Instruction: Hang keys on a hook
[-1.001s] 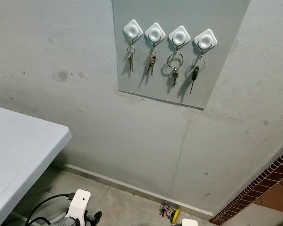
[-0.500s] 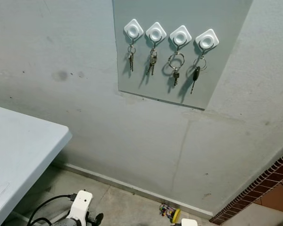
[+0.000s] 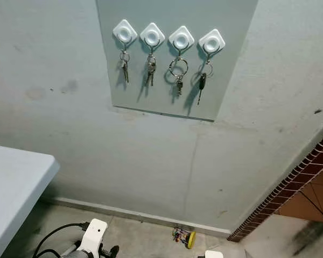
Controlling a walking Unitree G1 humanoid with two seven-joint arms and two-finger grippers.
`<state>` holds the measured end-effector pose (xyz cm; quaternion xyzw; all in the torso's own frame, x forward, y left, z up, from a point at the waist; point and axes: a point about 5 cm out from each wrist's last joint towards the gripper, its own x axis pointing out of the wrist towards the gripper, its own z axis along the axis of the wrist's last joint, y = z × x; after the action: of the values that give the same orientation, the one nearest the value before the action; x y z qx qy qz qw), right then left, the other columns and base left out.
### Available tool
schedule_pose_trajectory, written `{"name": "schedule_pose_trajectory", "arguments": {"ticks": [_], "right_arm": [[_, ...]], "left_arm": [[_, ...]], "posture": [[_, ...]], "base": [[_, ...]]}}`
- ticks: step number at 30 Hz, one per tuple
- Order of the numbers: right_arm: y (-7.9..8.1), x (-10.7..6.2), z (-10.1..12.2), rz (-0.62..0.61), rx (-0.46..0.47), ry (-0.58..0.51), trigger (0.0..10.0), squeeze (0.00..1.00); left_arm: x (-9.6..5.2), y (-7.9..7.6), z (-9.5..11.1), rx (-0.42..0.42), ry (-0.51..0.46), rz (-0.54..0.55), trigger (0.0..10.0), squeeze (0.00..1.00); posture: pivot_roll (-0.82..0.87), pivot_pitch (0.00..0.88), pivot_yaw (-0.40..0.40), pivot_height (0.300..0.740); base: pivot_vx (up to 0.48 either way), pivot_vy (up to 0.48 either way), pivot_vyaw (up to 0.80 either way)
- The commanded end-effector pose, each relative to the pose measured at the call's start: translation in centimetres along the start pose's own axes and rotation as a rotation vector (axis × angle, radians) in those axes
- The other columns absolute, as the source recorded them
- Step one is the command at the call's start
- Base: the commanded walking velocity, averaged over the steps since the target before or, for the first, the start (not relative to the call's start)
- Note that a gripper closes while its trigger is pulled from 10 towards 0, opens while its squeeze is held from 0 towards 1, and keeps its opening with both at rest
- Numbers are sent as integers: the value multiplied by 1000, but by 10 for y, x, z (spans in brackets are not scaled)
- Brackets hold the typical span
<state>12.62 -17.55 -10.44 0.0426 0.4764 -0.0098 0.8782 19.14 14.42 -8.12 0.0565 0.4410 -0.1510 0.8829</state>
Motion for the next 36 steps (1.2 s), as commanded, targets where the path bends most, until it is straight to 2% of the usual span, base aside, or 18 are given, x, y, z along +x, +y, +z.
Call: {"name": "schedule_pose_trajectory", "arguments": {"ticks": [1, 4, 6, 25, 36], "right_arm": [[-1, -1, -4, -8, -2, 18, 10000, 0], [-1, -1, -5, -7, -5, 17, 10000, 0], [-1, -1, -4, -8, -5, 17, 10000, 0], [-1, -2, -5, -10, -14, 12, 10000, 0], [-1, -2, -6, -12, -8, 11, 10000, 0]], "left_arm": [[0, 0, -1, -1, -1, 1, 10000, 0], [0, 0, -1, 7, 2, 6, 10000, 0], [0, 0, -1, -17, 0, 7, 10000, 0], [-1, -1, -3, 14, 8, -7, 10000, 0], [0, -2, -1, 16, 4, -14, 10000, 0]], "posture": [[-131, 0, -16, 740], [-130, 0, -17, 740], [-130, 0, -17, 740], [-128, 0, -20, 740], [-130, 0, -19, 740]], "base": [[0, -480, -681], [0, -320, -663], [0, 0, -613], [0, 0, 0], [0, -345, 0]]}}
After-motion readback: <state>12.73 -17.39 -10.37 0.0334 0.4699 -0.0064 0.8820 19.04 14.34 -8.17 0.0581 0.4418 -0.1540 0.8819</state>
